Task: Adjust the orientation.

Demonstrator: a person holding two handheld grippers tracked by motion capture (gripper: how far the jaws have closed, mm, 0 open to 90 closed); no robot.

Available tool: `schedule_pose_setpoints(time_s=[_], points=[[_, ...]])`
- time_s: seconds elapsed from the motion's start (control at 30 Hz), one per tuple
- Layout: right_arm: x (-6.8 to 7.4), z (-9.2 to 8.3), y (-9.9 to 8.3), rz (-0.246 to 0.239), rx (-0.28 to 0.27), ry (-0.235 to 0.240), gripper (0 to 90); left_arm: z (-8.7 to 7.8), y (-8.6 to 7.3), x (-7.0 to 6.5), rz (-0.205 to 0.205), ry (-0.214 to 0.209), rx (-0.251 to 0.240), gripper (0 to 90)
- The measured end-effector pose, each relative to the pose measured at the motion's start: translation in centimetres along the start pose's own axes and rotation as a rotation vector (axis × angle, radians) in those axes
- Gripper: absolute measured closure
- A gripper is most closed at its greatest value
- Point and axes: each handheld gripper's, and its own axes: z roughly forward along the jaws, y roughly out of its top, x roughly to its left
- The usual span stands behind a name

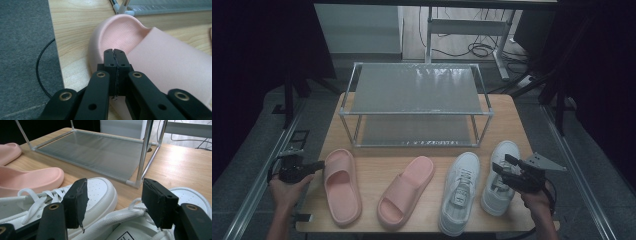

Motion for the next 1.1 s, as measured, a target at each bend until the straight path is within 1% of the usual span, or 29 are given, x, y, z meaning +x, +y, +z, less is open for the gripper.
schedule_pose_setpoints(time_s=[0.2, 0.4, 0.63, 0.9, 1.1], points=[[0.1, 0.0, 0.0, -0.003, 0.000, 0.000, 37.7, 0.2, 0.3, 0.1, -0.002, -0.012, 0.003, 90.0], [0.1, 0.2, -0.1, -0.004, 0.005, 0.002, 37.7, 0.8, 0.6, -0.4, 0.004, -0.039, 0.006, 90.0], [0.2, 0.3, -0.1, -0.007, 0.010, 0.003, 37.6, 1.9, 1.4, -1.5, 0.035, -0.065, 0.021, 90.0], [0.1, 0.4, -0.2, -0.006, 0.015, 0.004, 37.6, 3.4, 2.3, -3.3, 0.069, -0.095, 0.038, 90.0], [0.1, 0.4, -0.2, -0.007, 0.017, 0.004, 37.6, 4.3, 2.9, -4.5, 0.087, -0.113, 0.044, 90.0]])
